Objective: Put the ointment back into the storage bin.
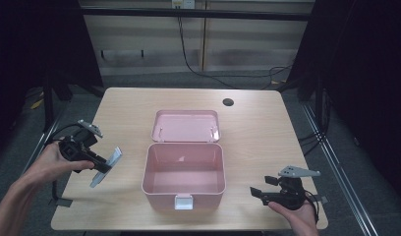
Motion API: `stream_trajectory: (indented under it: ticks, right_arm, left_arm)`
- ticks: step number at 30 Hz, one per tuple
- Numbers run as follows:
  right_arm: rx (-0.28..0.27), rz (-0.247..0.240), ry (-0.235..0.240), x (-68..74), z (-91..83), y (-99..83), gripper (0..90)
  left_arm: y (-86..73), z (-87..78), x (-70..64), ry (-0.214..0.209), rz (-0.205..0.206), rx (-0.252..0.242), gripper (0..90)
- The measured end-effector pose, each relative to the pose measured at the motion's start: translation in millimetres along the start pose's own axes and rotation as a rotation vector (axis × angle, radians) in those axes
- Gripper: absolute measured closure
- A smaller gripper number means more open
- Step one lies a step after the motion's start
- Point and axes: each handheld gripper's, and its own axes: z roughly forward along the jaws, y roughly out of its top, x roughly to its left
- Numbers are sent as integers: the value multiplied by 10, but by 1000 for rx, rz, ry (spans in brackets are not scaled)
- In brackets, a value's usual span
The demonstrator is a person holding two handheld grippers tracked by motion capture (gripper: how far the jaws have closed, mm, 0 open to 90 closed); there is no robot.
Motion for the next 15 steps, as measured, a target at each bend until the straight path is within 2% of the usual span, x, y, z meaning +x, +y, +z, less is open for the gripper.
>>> stream_trajectory:
  ticks: [2,10,11,12,13,15]
  right_arm:
    - [0,-1,0,0,1,0,227]
    - [2,-1,2,1,3,1,227]
    - [1,-1,2,0,2,0,227]
    - [1,0,1,0,0,0,227]
    - [0,-2,1,-1,0,0,227]
    - [0,0,2,0,-2,0,227]
  left_arm:
    - [24,-4,-32,2,-3,6,702]
    - [180,-88,-197,15,45,32,702]
    - [200,-103,-213,22,34,26,702]
    - [221,-116,-221,26,45,37,702]
    - [239,-130,-238,25,58,38,702]
    - [271,-151,-268,18,54,29,702]
